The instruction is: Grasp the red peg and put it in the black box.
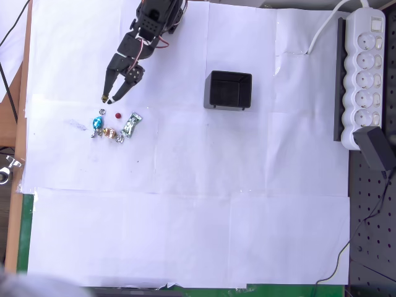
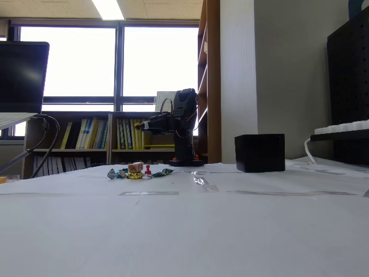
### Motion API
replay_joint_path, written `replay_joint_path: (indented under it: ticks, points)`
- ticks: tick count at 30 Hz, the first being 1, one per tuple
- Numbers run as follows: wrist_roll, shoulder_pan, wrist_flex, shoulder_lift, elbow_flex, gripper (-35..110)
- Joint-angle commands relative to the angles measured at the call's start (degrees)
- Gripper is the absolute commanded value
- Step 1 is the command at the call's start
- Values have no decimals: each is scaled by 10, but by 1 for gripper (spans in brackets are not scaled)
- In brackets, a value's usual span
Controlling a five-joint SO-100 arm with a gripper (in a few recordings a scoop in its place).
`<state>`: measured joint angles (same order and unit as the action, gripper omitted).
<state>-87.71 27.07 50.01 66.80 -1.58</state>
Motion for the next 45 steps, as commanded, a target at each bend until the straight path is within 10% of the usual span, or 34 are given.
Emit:
replay_joint_path:
  ticks: [1,21,45]
  points:
    - [-15,3,10,47,44,0]
    - [-140,-33,138,287,30,6]
    - [-56,-35,200,401,-93,19]
